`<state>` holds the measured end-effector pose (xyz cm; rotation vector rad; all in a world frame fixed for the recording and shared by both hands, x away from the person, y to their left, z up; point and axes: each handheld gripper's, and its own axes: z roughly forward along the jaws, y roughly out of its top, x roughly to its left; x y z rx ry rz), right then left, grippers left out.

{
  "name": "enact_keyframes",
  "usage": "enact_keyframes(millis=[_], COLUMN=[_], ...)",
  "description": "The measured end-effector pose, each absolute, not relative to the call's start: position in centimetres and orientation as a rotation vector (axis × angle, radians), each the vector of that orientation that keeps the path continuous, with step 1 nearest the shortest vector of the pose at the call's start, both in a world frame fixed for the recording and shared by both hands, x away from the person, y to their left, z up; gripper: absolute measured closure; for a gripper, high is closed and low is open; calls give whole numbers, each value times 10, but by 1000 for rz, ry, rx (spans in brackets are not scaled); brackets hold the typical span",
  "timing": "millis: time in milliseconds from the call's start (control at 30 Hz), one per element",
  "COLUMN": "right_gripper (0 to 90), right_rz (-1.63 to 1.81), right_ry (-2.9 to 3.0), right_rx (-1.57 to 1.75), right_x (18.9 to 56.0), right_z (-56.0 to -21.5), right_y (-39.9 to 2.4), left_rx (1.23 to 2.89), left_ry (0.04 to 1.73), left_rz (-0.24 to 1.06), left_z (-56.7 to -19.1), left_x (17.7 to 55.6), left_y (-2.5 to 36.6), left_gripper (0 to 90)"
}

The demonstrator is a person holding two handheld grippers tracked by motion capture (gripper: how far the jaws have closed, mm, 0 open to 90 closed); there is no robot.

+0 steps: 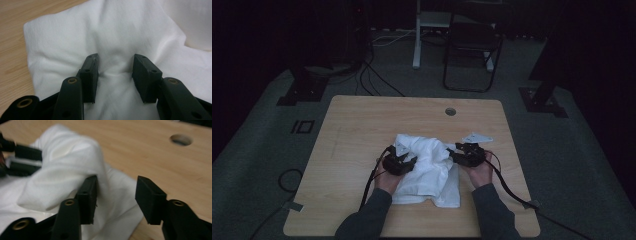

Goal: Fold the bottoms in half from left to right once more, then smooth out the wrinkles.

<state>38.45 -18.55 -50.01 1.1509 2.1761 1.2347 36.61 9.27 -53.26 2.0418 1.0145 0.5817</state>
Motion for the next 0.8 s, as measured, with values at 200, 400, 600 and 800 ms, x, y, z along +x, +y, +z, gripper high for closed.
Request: enact_keyframes(millis=[200,400,600,800], right_gripper=[403,350,294,741], right_rz=[1290,1315,1187,1067], right_ry=[2138,2156,2251,2316], right_rx=[1087,1013,969,1016], right_x=[373,367,372,389], right_z=[-479,-472,-490,-510], right_y=[-182,-166,-144,-147], left_rx=[2037,2027,2027,2032], left_ry=[1023,1027,1029,1025], left_rz=[596,591,581,573], left_z=[-534,-534,-534,-534], left_x=[365,366,366,366], left_y=[91,92,93,94], left_gripper=[566,566,565,566])
